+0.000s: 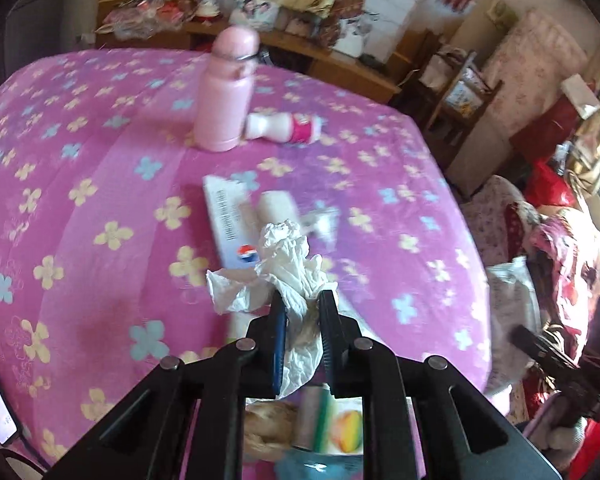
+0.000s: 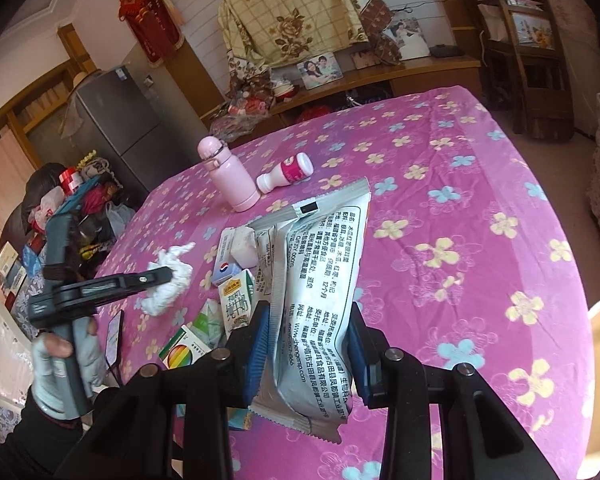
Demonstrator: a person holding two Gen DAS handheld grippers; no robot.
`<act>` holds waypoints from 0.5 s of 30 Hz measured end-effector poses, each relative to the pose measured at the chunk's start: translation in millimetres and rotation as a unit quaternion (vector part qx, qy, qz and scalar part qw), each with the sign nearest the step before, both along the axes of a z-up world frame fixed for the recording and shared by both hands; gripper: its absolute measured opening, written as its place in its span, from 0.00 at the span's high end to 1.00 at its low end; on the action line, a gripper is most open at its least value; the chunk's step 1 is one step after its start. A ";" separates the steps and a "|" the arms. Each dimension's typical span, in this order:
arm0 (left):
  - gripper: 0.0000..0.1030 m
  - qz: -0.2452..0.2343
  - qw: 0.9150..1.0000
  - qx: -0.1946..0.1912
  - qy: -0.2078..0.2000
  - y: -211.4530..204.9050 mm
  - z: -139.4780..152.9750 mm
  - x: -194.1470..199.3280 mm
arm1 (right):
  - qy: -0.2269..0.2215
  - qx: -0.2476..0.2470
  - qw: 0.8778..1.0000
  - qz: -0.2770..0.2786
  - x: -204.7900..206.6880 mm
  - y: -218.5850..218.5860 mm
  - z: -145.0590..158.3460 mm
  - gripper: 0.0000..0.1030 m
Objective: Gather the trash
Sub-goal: 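Carry the bag and tissue to the cream bin and open both tools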
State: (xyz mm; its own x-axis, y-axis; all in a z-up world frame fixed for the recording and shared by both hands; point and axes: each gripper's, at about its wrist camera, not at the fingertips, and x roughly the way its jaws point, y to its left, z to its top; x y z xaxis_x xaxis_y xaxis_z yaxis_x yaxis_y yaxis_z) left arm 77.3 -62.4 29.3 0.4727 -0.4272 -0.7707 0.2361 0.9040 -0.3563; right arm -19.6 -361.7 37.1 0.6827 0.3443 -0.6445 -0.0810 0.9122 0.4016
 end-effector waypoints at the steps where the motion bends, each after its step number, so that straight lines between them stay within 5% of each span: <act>1: 0.84 -0.007 1.000 -0.002 -0.005 -7.0 4.9 -3.9 | -0.001 0.000 1.000 -0.002 -1.6 -2.3 1.1 0.62; 15: 0.84 -0.123 0.992 -0.003 -0.027 -136.1 28.9 -47.8 | -0.010 -0.025 0.997 -0.071 -43.8 -75.0 11.3 0.62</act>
State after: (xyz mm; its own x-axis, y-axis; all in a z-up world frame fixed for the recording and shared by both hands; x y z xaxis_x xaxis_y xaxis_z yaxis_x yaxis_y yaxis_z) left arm 29.5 -198.5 58.2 0.3932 -0.5401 -0.7441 0.4683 0.8141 -0.3434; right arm -63.4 -436.8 48.4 0.7347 0.2107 -0.6449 0.0431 0.9341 0.3544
